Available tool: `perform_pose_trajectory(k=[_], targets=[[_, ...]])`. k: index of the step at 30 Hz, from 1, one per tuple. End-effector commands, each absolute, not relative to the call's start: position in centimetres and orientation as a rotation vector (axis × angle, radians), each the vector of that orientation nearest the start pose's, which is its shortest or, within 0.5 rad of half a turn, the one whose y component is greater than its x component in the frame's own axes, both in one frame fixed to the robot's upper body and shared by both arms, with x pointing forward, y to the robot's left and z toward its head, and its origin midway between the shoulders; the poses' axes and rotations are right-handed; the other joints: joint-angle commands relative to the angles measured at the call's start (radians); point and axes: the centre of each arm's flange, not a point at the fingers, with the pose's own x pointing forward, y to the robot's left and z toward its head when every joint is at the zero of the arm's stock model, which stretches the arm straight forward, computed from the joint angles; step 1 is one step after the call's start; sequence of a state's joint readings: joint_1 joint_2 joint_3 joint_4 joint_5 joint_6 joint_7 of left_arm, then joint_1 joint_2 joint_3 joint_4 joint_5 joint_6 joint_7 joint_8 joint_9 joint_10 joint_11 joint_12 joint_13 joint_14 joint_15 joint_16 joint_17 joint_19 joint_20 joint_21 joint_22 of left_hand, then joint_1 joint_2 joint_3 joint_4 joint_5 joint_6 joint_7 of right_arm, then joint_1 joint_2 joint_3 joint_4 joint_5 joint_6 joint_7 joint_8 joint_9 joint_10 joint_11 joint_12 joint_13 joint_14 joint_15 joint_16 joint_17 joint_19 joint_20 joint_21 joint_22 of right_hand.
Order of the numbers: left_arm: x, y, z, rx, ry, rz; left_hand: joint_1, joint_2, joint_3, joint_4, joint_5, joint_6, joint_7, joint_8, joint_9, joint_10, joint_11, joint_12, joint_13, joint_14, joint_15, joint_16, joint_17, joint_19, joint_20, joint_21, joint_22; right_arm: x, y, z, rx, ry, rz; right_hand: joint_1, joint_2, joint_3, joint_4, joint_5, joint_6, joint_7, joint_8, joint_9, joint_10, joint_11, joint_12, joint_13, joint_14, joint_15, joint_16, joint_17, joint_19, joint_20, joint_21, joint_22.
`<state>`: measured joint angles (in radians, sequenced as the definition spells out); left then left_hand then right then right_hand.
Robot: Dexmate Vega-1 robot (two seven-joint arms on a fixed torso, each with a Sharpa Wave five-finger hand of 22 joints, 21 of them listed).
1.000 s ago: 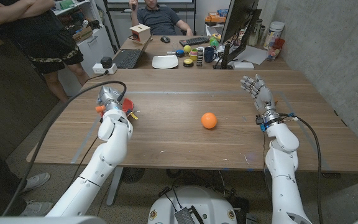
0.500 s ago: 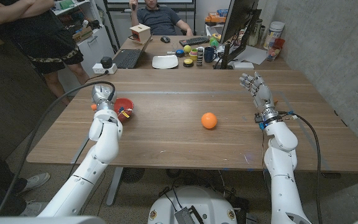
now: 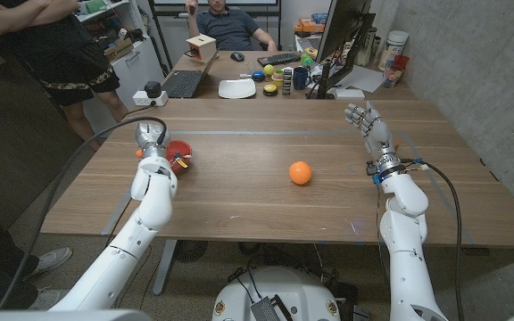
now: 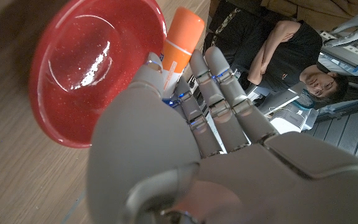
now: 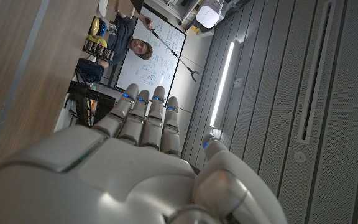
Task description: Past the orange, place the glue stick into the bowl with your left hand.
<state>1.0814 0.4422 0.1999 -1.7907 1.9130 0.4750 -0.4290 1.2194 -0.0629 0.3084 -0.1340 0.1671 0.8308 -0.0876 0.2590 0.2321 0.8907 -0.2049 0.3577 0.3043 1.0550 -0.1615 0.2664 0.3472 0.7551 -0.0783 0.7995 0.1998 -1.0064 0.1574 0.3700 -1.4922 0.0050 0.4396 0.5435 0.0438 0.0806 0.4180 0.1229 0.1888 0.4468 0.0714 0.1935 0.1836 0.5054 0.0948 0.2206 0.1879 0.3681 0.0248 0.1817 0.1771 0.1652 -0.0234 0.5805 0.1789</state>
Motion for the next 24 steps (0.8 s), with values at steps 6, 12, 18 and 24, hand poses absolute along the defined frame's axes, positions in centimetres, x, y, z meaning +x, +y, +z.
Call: perform_pose_trajectory(k=[6, 12, 18, 24], targets=[[57.2, 32.1, -0.1, 1.94, 0.028, 0.753, 0.088, 0.1, -0.009, 0.001, 0.009, 0.011, -0.002, 0.007, 0.002, 0.021, -0.003, -0.005, -0.001, 0.022, -0.082, -0.001, 0.0, 0.006, -0.086, 0.009, 0.001, 57.4, -30.6, -2.7, -0.051, -0.922, 0.141, 0.001, -0.006, -0.006, 0.0, 0.004, 0.006, 0.003, 0.001, 0.006, 0.007, -0.002, 0.0, 0.003, 0.011, -0.002, 0.005, 0.0, 0.007, -0.004, -0.002, 0.006], [57.9, 32.1, -0.7, 1.905, 0.046, 0.688, 0.085, 0.103, -0.012, 0.004, 0.01, 0.016, -0.001, 0.008, 0.001, 0.024, -0.003, -0.007, -0.002, 0.025, -0.082, -0.002, -0.002, 0.007, -0.085, 0.012, 0.0, 57.4, -30.5, -2.6, -0.056, -0.923, 0.138, 0.001, -0.006, -0.007, 0.001, 0.005, 0.006, 0.003, 0.001, 0.006, 0.007, -0.001, 0.0, 0.003, 0.012, -0.003, 0.005, 0.0, 0.007, -0.004, -0.003, 0.006], [58.3, 32.2, -1.1, 1.909, 0.038, 0.677, 0.079, 0.104, -0.015, 0.007, 0.01, 0.016, 0.002, 0.007, -0.001, 0.027, -0.002, -0.009, -0.003, 0.026, -0.082, -0.004, -0.005, 0.007, -0.084, 0.015, -0.002, 57.5, -30.3, -2.7, -0.057, -0.921, 0.14, 0.001, -0.006, -0.008, 0.001, 0.005, 0.006, 0.004, 0.001, 0.006, 0.006, -0.003, -0.001, 0.003, 0.011, -0.002, 0.005, 0.0, 0.008, -0.004, -0.004, 0.006], [58.4, 32.3, -1.0, 1.9, 0.033, 0.67, 0.076, 0.104, -0.017, 0.009, 0.01, 0.018, 0.002, 0.007, -0.002, 0.03, -0.002, -0.011, -0.004, 0.026, -0.082, -0.006, -0.007, 0.007, -0.084, 0.017, -0.003, 57.4, -30.3, -2.7, -0.061, -0.924, 0.135, 0.001, -0.006, -0.008, 0.001, 0.005, 0.007, 0.004, 0.001, 0.006, 0.006, -0.002, -0.001, 0.003, 0.012, -0.002, 0.005, 0.0, 0.008, -0.004, -0.006, 0.006]])
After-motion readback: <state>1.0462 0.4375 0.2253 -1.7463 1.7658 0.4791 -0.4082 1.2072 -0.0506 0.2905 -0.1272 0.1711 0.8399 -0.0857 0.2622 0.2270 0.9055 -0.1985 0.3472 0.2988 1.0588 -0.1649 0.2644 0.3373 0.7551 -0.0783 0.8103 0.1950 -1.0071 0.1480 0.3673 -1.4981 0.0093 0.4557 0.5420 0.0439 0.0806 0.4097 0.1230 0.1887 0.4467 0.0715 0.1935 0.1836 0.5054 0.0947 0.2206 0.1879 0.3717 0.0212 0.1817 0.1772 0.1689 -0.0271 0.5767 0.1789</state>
